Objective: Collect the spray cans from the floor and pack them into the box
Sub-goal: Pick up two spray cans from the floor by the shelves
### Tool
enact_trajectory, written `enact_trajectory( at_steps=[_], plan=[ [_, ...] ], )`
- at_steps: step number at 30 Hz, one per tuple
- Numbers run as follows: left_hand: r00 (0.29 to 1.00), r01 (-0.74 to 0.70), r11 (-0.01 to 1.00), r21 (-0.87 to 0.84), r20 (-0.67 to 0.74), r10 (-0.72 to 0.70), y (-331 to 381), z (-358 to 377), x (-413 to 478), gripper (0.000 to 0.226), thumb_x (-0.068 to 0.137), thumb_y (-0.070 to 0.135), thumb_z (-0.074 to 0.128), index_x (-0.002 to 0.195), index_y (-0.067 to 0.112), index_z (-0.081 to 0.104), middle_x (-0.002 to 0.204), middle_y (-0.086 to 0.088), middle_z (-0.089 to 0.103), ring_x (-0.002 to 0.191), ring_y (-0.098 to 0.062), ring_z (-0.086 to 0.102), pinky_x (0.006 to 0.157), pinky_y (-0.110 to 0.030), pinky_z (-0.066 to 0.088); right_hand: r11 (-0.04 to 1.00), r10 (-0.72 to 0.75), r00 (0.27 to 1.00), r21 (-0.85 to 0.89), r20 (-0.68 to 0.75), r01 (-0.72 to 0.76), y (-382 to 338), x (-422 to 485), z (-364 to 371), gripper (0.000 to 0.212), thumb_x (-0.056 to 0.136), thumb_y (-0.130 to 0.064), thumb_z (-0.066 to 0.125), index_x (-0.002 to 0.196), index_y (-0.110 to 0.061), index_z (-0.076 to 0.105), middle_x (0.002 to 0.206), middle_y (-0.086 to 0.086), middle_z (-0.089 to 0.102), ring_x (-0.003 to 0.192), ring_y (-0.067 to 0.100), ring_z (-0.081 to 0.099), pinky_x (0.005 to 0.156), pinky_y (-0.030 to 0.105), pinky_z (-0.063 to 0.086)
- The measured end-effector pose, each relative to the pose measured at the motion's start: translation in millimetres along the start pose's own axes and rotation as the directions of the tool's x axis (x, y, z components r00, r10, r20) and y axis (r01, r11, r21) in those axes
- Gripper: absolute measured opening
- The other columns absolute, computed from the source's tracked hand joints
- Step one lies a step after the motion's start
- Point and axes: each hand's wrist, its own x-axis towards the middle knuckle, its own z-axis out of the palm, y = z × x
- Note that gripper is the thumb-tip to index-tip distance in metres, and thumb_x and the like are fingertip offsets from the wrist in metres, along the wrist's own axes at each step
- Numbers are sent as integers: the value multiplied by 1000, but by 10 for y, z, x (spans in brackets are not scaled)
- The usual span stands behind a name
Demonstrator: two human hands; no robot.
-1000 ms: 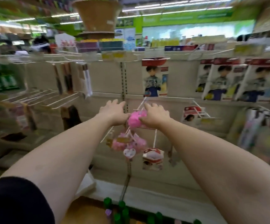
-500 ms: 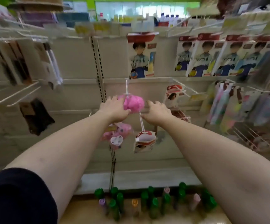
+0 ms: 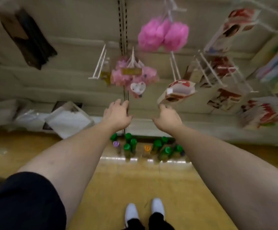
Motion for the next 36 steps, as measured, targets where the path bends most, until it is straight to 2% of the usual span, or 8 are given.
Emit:
enact_trajectory(
  at_steps=[8,12,17,22,26,30,33,36],
  plan=[
    [967,189,976,-105,194,-166,-782,1560,177,70,97,47,57,156,19,30,159,-13,31,142,-36,35,112,-45,37,999,41,972,-5,233,-41,385,533,1580,54,96,-34,60,143,-11,43,135,19,52,122,38,52,97,42,47],
    [947,269,949,-161,222,-231,-1040,2505,413,66,94,43,60,150,17,38,151,-14,39,135,-38,41,107,-44,40,991,130,952,-24,276,-128,796,905,2435,50,96,-41,58,135,-12,47,130,20,53,121,40,52,97,42,45],
    [931,353,895,-272,194,-308,-1218,3691,840,83,91,51,65,157,19,27,151,-15,41,133,-37,44,106,-43,42,986,165,948,-71,272,-151,1346,1478,3417,70,91,-48,65,148,-18,37,142,18,45,129,38,46,102,42,44],
    [913,402,790,-462,138,-384,-1250,4757,1211,110,77,47,83,161,23,14,155,-8,41,139,-30,42,111,-43,41,992,111,955,-83,274,-92,1784,2032,4314,93,85,-47,75,158,-24,22,158,14,30,144,35,31,116,44,35],
    [901,389,730,-562,66,-429,-1318,5290,1312,125,66,46,91,161,23,14,157,-5,40,145,-26,35,113,-41,37,994,112,967,-17,228,-111,1928,2234,4770,102,80,-47,81,159,-26,20,161,13,25,146,35,28,118,45,31],
    [889,366,691,-624,14,-459,-1404,5605,1467,130,60,40,95,161,26,13,156,-1,42,145,-23,37,113,-45,40,993,108,975,14,194,-113,2034,2447,5097,97,81,-41,82,157,-28,24,162,13,24,146,36,29,117,47,34],
    [887,341,681,-648,-17,-461,-1427,5692,1584,125,61,36,95,159,28,18,157,0,42,145,-21,37,114,-45,39,995,87,979,40,182,-96,2076,2535,5221,87,81,-35,84,153,-25,36,156,11,33,138,34,40,109,45,41],
    [885,339,653,-677,-6,-466,-1424,5753,1677,112,63,32,95,155,26,32,152,0,48,141,-20,43,114,-40,40,994,57,985,78,165,-71,2080,2575,5290,75,82,-26,83,146,-19,45,147,10,43,127,31,50,101,39,45]
  ],
)
